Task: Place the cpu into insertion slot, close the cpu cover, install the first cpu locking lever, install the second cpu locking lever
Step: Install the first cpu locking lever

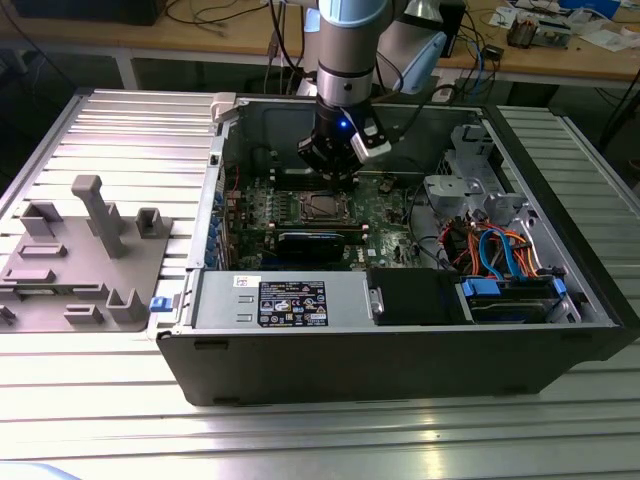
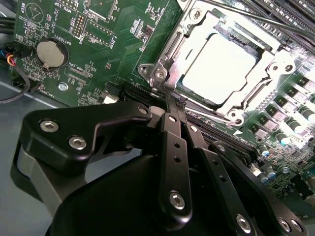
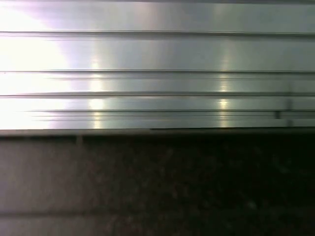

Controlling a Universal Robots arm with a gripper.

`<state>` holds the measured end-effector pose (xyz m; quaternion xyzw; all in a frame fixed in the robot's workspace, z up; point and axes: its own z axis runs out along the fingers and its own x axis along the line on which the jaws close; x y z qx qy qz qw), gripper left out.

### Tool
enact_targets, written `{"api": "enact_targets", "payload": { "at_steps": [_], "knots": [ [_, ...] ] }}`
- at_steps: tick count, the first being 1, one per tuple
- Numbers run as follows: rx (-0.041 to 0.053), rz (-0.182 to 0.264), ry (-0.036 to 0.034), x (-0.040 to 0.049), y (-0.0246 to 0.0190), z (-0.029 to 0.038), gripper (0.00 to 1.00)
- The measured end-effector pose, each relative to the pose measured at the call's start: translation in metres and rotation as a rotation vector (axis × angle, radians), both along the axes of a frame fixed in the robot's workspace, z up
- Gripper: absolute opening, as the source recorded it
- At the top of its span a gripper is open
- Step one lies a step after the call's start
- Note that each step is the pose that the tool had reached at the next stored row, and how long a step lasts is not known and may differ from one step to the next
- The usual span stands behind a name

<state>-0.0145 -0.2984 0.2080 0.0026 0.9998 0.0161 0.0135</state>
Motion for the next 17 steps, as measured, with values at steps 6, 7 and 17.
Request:
{"api": "enact_targets", "payload": {
  "at_steps": [6,7,17],
  "knots": [
    [0.0001,0.0,0.0,0.0,0.0,0.0014,0.11],
    [0.0001,0.0,0.0,0.0,0.0,0.0023,0.11],
    [0.0,0.0,0.0,0.0,0.0,0.0011,0.11]
  ]
}}
